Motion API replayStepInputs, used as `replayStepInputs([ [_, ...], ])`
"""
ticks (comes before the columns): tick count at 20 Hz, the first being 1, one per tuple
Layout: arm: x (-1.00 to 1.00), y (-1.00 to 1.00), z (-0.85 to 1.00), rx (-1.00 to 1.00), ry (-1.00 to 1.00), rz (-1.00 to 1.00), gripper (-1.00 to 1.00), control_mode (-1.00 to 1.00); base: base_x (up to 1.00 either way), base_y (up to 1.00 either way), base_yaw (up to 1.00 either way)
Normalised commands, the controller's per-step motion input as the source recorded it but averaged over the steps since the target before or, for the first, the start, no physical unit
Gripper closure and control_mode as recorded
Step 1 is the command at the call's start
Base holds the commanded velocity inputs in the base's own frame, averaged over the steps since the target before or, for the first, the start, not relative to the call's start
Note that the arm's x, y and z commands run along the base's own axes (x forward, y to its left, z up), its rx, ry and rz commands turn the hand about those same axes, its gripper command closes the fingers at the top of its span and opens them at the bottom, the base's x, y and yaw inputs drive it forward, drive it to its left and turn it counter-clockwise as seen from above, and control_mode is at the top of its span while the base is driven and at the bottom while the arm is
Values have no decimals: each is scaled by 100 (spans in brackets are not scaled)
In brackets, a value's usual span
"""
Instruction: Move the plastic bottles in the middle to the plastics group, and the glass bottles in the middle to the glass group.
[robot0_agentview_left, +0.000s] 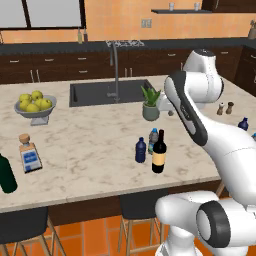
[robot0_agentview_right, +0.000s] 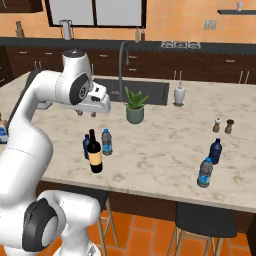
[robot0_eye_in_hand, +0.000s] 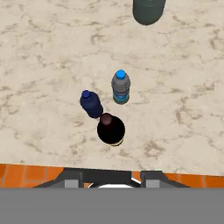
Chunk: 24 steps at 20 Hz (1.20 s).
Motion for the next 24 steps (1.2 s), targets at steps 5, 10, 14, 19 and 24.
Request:
replayStepInputs([
  [5,-5,-5,-20,-7,3,0,-100,-100,0,0,0],
  [10,17,-1,-68,-5,7,6,-100,-100,0,0,0],
  [14,51,10,-59,0,15,3,-100,-100,0,0,0],
  [19,37,21,-43,2,9,0,-100,-100,0,0,0],
  [24,36,12,-27,0,9,0,-100,-100,0,0,0],
])
